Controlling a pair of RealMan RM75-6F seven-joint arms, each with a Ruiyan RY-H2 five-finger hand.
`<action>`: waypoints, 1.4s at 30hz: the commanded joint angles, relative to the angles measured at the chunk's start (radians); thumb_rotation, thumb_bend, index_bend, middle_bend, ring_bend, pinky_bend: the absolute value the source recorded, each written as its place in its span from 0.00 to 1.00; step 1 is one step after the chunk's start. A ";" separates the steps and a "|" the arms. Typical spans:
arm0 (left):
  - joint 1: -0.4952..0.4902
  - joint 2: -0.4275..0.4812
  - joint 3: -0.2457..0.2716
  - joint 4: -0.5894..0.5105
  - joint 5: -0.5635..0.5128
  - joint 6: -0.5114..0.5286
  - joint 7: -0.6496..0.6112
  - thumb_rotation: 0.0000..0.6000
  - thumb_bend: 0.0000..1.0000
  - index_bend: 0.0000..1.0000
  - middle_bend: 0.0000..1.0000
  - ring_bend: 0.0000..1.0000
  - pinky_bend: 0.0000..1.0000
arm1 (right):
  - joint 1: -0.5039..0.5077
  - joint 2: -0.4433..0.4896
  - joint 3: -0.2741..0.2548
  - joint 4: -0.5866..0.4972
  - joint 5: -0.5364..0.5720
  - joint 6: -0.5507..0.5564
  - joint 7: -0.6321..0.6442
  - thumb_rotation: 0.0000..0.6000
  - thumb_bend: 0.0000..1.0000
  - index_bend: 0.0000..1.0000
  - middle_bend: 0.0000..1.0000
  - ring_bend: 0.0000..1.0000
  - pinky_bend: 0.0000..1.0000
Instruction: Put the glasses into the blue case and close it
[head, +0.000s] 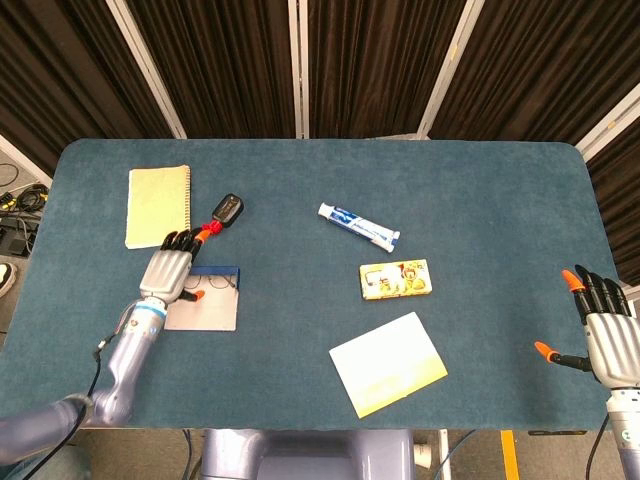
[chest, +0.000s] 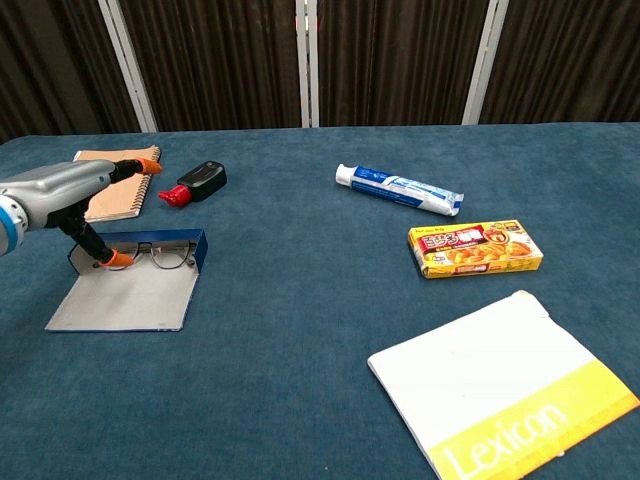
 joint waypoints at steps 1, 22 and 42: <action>0.075 0.063 0.076 -0.107 0.076 0.085 -0.005 1.00 0.20 0.00 0.00 0.00 0.00 | -0.003 0.004 -0.002 -0.003 -0.006 0.005 0.007 1.00 0.00 0.00 0.00 0.00 0.00; 0.151 -0.003 0.175 -0.027 0.238 0.153 -0.043 1.00 0.20 0.13 0.00 0.00 0.00 | -0.006 0.017 -0.011 -0.003 -0.028 0.006 0.046 1.00 0.00 0.00 0.00 0.00 0.00; 0.151 -0.107 0.140 0.112 0.264 0.136 -0.064 1.00 0.20 0.19 0.00 0.00 0.00 | -0.003 0.015 -0.011 -0.001 -0.024 -0.001 0.046 1.00 0.00 0.00 0.00 0.00 0.00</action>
